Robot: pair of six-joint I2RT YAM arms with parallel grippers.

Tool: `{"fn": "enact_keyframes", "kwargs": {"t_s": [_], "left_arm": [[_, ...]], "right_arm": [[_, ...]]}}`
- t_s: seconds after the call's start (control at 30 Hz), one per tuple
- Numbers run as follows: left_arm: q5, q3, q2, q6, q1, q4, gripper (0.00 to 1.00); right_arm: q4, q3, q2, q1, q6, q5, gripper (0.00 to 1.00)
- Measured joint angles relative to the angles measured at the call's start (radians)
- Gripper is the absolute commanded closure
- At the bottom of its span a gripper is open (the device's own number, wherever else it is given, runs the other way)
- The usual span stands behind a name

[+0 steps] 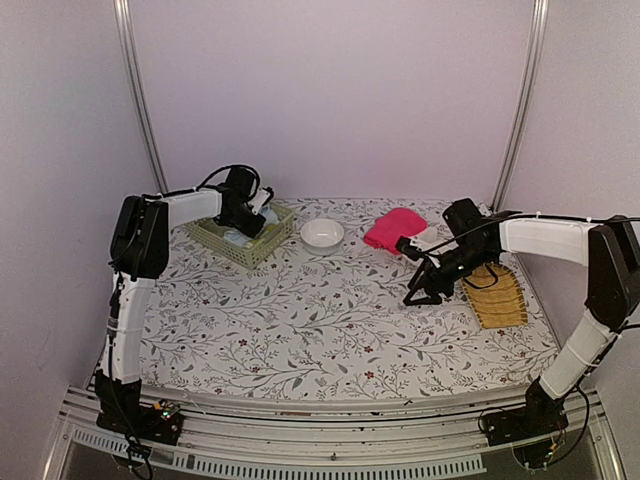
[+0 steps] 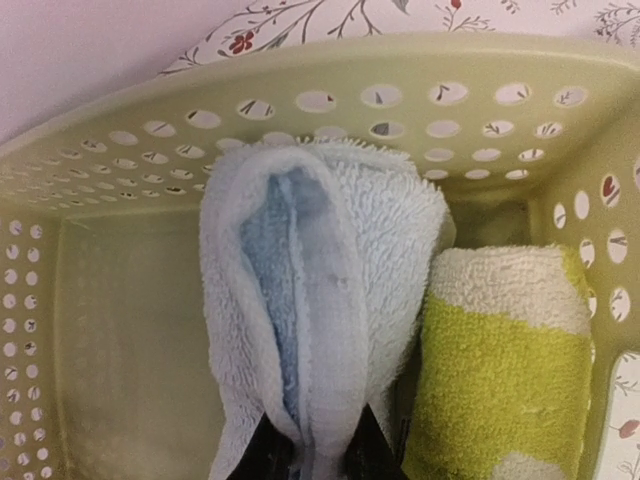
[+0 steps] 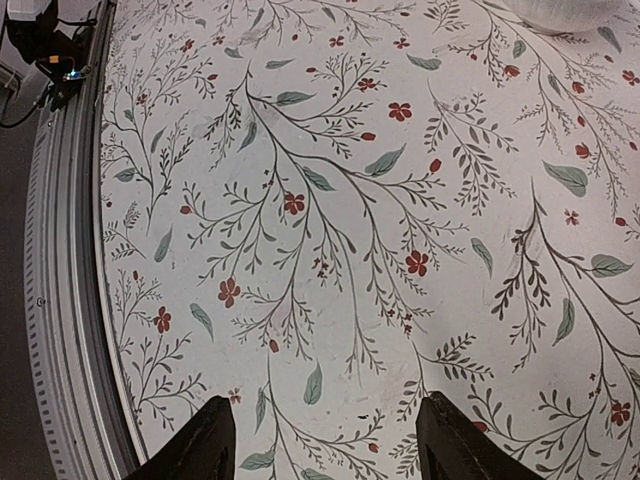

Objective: Roll the towels
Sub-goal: Place the towel in the bin.

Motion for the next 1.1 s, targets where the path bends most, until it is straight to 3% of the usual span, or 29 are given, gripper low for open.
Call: {"fn": "enact_keyframes", "kwargs": {"t_s": [0.17,0.5,1.1], "left_arm": [[0.043,0.001,0.000,-0.013,0.005,-0.003,0.92],[0.076,0.001,0.000,-0.048,0.006,-0.006,0.67],[0.086,-0.042,-0.041,-0.088,0.006,-0.023,0.51]], "right_arm": [[-0.003,0.000,0.004,0.000,-0.002,0.000,0.35],[-0.008,0.000,0.013,0.000,-0.002,0.001,0.35],[-0.023,0.000,0.019,0.000,-0.007,0.001,0.34]]}}
